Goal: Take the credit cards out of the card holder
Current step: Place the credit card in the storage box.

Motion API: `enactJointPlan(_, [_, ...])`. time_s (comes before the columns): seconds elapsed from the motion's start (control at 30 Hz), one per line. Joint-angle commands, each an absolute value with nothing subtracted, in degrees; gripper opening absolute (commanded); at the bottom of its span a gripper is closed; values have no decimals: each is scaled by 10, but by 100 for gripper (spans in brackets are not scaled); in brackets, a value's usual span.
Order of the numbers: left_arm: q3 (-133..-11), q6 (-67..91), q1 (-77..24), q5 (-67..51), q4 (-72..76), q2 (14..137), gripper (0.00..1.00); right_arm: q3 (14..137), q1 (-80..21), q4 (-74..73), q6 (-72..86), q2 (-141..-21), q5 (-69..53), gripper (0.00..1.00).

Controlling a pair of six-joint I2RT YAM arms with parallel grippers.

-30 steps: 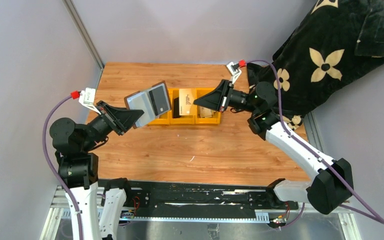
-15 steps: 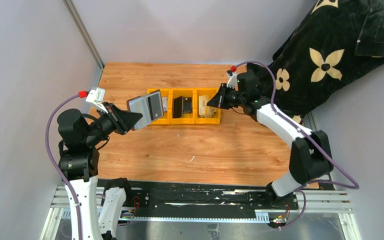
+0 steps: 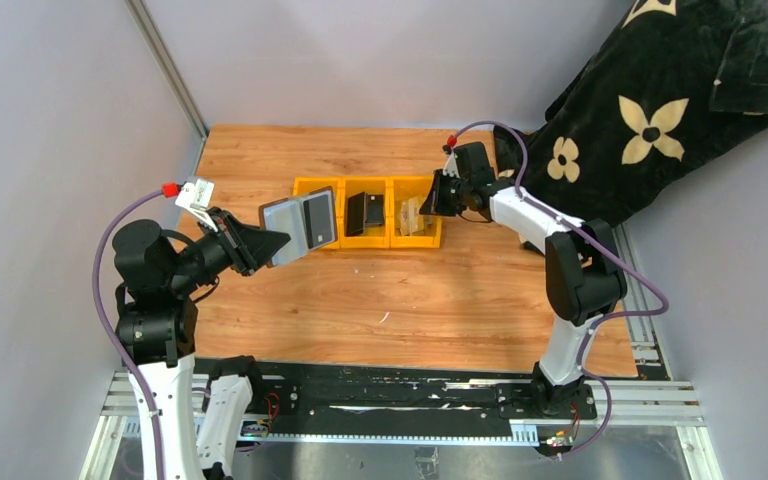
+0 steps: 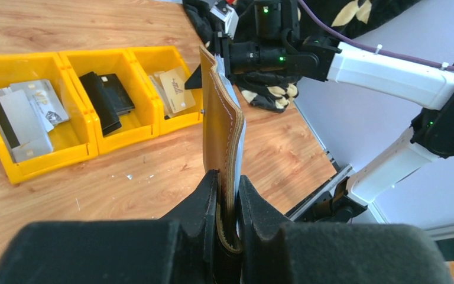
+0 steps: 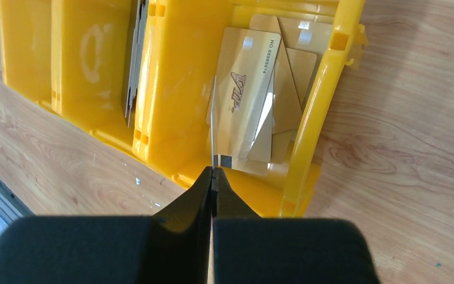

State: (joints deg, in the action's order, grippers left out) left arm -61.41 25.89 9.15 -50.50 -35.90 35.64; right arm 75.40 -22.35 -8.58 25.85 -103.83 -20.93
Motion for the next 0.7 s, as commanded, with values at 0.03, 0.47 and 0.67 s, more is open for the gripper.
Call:
enactJointPlan(0.03, [-632, 261, 89, -535, -340, 354, 10, 764, -218, -73, 266, -1050, -189, 0])
enactJointPlan(0.47, [-631, 281, 89, -569, -318, 345, 11, 726, -239, -32, 275, -1026, -161, 0])
enactJointPlan(0.67, [-632, 283, 88, -581, -317, 341, 11, 742, -244, -53, 280, -1043, -148, 10])
